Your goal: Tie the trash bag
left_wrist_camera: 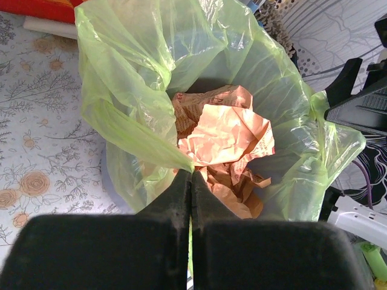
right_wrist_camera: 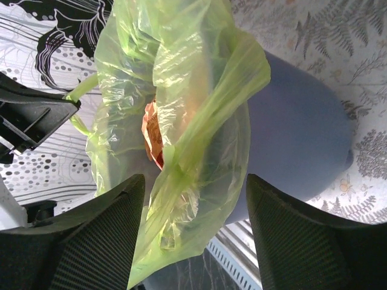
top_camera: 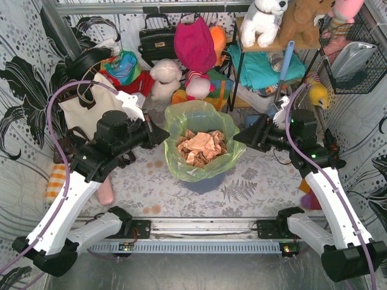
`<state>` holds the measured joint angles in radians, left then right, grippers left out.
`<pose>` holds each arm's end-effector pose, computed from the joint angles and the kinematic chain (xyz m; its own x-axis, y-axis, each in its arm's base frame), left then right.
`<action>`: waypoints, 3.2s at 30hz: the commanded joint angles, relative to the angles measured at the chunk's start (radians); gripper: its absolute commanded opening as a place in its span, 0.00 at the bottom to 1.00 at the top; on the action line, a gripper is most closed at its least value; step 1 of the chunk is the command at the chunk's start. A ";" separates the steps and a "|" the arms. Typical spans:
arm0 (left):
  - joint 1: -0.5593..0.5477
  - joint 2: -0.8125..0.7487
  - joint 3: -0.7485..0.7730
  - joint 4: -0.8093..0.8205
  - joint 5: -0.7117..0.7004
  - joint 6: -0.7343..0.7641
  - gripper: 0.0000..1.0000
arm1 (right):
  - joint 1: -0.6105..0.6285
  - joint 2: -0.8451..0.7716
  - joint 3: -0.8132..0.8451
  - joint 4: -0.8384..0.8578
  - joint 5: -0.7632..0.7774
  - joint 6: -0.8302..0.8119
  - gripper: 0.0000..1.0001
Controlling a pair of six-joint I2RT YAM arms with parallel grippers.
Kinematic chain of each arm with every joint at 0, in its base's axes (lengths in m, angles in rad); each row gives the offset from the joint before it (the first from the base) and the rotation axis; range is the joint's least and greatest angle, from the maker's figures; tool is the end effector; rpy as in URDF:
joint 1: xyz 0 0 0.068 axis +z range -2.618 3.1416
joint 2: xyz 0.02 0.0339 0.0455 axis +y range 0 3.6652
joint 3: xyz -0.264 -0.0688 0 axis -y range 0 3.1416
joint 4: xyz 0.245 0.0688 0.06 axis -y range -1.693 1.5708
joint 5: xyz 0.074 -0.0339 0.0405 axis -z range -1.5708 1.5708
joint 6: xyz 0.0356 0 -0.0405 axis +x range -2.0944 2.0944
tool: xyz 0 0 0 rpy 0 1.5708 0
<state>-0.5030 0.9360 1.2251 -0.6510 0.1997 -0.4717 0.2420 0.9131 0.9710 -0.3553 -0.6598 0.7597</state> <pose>0.1569 -0.0944 0.4149 -0.5649 -0.1975 -0.8012 0.4247 0.7628 -0.4875 0.1864 0.0685 0.3666 -0.7285 0.3807 -0.5695 -0.3539 0.5027 0.7887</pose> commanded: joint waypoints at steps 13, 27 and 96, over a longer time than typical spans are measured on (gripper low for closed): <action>0.003 -0.008 -0.014 0.041 0.016 0.012 0.00 | 0.044 0.073 0.020 -0.003 -0.061 -0.044 0.57; 0.003 -0.002 -0.018 0.033 0.011 0.015 0.00 | 0.045 0.024 0.077 -0.198 0.101 -0.142 0.29; 0.008 -0.053 -0.022 -0.103 0.069 0.019 0.00 | 0.045 -0.116 -0.013 -0.325 0.222 -0.138 0.00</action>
<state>-0.5026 0.9211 1.1976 -0.7086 0.2218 -0.4664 0.2821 0.8349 0.8997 -0.6109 -0.4831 0.6495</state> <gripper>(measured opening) 0.008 0.003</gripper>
